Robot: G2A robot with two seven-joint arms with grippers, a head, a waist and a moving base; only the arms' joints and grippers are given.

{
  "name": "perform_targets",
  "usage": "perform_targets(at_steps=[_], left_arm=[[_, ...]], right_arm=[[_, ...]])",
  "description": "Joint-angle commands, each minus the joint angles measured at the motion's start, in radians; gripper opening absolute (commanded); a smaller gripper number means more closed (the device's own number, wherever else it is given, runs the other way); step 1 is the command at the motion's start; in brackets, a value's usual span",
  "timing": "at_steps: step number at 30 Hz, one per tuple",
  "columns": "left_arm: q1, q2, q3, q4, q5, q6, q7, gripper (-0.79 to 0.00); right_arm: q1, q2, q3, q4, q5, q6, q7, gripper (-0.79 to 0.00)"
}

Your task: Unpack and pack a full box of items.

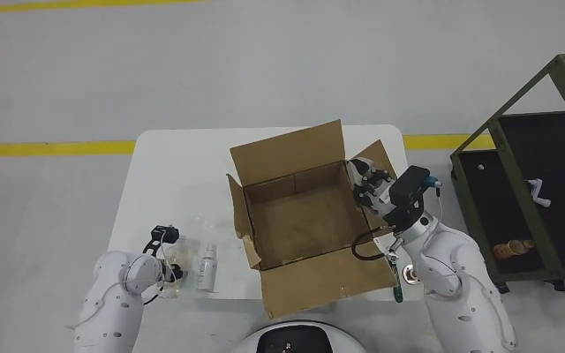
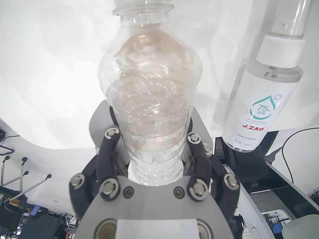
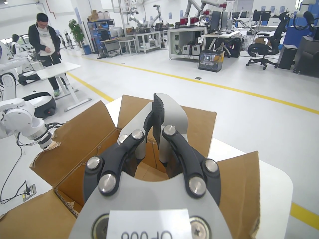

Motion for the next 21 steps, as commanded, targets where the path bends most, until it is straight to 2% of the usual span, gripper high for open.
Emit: perform_targets(at_steps=[1,5,10,11,12,13,15,16,17,21], left_arm=[[0.000,0.002,0.002,-0.005,-0.004,-0.001,0.000,-0.767],[0.001,0.008,-0.009,-0.051,-0.019,-0.005,-0.008,-0.785],[0.002,0.016,-0.045,-0.147,-0.071,0.018,-0.029,-0.785],[0.003,0.018,-0.052,-0.165,-0.079,0.019,-0.034,-0.785],[0.004,0.020,-0.061,-0.186,-0.094,0.023,-0.041,-0.785],[0.005,0.021,-0.067,-0.203,-0.105,0.025,-0.050,-0.785],[0.004,0.024,-0.082,-0.237,-0.132,0.037,-0.062,-0.785],[0.004,0.025,-0.089,-0.250,-0.145,0.046,-0.067,-0.785],[0.001,0.026,-0.096,-0.263,-0.163,0.059,-0.074,-0.785],[-0.009,0.031,-0.116,-0.311,-0.217,0.089,-0.086,-0.785]], right_arm=[[0.000,0.002,0.000,0.002,-0.001,0.004,-0.001,-0.785],[0.009,0.006,0.026,0.002,-0.008,0.029,-0.005,-0.785],[0.045,0.014,0.127,-0.032,0.029,0.102,0.017,-0.785],[0.051,0.017,0.147,-0.038,0.040,0.105,0.033,-0.745],[0.059,0.019,0.175,-0.043,0.059,0.114,0.050,-0.573],[0.064,0.022,0.197,-0.047,0.078,0.121,0.068,-0.496],[0.066,0.026,0.241,-0.054,0.121,0.149,0.117,-0.462],[0.063,0.027,0.259,-0.061,0.157,0.160,0.148,-0.394],[0.057,0.029,0.277,-0.060,0.202,0.176,0.187,0.000],[0.030,0.041,0.337,-0.080,0.312,0.159,0.341,0.000]])
